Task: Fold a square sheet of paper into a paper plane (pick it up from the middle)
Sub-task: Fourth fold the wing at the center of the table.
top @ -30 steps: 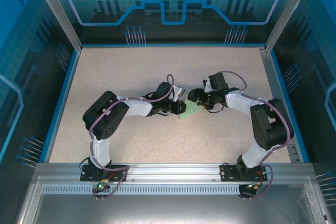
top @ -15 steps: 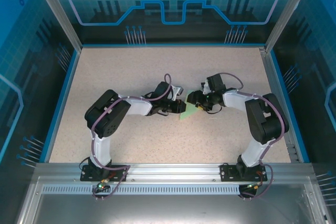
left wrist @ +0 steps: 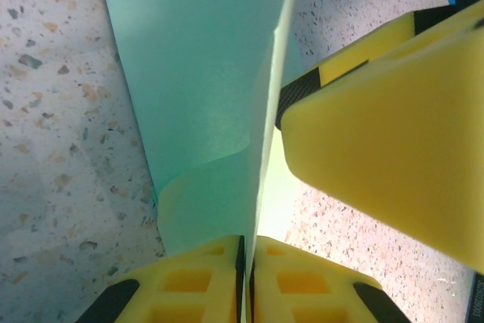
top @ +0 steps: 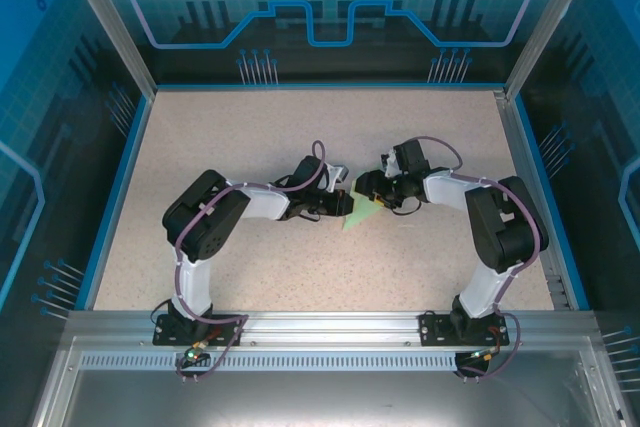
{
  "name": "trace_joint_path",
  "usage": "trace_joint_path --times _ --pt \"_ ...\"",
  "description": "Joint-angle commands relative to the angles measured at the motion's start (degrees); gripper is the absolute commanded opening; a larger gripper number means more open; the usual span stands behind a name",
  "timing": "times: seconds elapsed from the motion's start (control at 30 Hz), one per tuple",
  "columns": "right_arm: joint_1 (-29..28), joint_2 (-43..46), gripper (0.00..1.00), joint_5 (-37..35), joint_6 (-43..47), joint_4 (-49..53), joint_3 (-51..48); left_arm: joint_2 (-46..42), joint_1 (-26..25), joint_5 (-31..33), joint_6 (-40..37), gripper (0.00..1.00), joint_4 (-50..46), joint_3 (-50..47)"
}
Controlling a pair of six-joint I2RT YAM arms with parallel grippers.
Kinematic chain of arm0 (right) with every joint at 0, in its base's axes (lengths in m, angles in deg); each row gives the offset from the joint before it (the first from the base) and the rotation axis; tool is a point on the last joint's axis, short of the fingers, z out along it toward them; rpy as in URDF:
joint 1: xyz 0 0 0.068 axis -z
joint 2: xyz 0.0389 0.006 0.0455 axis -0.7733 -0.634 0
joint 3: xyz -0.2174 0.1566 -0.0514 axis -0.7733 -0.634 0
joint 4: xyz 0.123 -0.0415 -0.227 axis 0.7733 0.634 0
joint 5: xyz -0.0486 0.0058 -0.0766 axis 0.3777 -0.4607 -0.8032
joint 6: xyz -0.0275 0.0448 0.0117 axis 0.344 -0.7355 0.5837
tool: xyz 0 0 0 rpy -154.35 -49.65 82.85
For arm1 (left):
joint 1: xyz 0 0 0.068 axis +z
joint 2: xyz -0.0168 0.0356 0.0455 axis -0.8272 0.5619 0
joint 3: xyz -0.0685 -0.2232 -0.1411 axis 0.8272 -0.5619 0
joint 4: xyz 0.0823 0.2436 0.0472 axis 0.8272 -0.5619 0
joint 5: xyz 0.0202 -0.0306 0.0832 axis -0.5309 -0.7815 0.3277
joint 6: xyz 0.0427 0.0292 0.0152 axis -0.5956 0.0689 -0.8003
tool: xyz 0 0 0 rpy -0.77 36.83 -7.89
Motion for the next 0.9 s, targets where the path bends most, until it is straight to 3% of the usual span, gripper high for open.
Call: trace_joint_path --times 0.0,0.23,0.47,0.87 --pt "-0.6 -0.6 0.59 0.8 0.1 -2.2 0.4 1.3 0.4 -2.3 0.6 0.12 -0.5 0.7" --pt "-0.4 -1.9 0.59 0.2 -0.1 -2.9 -0.4 1.3 0.6 -3.3 0.8 0.15 -0.9 1.0" --pt "-0.1 -3.1 0.59 -1.5 -0.7 -1.6 -0.5 -1.1 1.3 -3.8 2.3 0.26 -0.6 -1.0" --pt "-0.1 -3.8 0.58 -3.9 -1.6 0.4 0.1 -8.1 2.7 0.6 5.7 0.37 -1.1 -5.9"
